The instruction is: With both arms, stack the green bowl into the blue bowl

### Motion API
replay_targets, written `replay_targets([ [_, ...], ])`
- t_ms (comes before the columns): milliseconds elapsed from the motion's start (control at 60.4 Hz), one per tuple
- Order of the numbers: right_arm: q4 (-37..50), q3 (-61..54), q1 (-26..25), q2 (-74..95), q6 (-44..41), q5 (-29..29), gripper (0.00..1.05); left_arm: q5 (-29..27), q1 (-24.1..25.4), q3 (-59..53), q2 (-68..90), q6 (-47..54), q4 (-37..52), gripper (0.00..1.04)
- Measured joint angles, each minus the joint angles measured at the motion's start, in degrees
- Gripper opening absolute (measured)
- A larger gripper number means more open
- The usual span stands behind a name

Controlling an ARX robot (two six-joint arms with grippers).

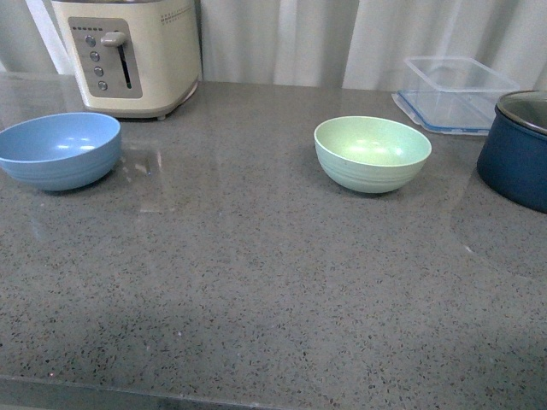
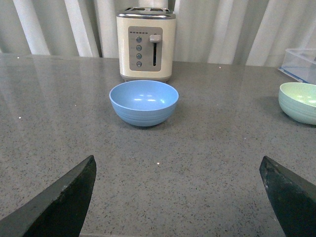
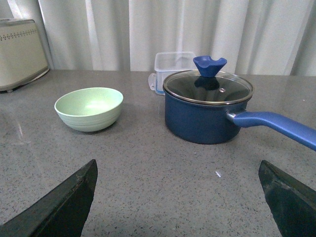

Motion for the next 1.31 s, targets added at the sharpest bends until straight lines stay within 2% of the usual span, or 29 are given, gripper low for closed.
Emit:
replay_targets([
  [364, 0.0, 0.0, 0.0, 0.0, 0.0, 0.0, 0.95, 0.0, 0.0, 0.0, 0.0, 0.0, 0.0, 0.98],
  [430, 0.0, 0.0, 0.0, 0.0, 0.0, 0.0, 0.95, -8.39, -1.44, 0.15, 2.45, 2.84, -0.85, 0.98],
  [464, 0.02, 0.0, 0.0, 0.0, 0.0, 0.02, 0.95, -9.29, -1.09, 0.37, 4.92, 3.34, 0.07, 0.98],
  [662, 0.0, 0.0, 0.0, -0.02, 0.0, 0.0, 0.95, -6.4, 3.06, 6.25, 19.74, 2.05, 7.54, 0.98],
  [844, 0.0, 0.0, 0.0, -0.02, 0.0, 0.0, 0.95, -2.45, 8.15, 17.38, 36.92, -3.93, 10.73, 0.98],
  [993, 0.0, 0.0, 0.0, -0.02, -0.02, 0.0, 0.95, -0.92, 8.92, 26.64, 48.22, -10.71, 11.15, 0.98],
  [1308, 0.0, 0.0, 0.0, -0.02, -0.02, 0.0, 0.95, -2.49, 8.13, 43.63, 71.58, -22.01, 7.45, 0.98],
])
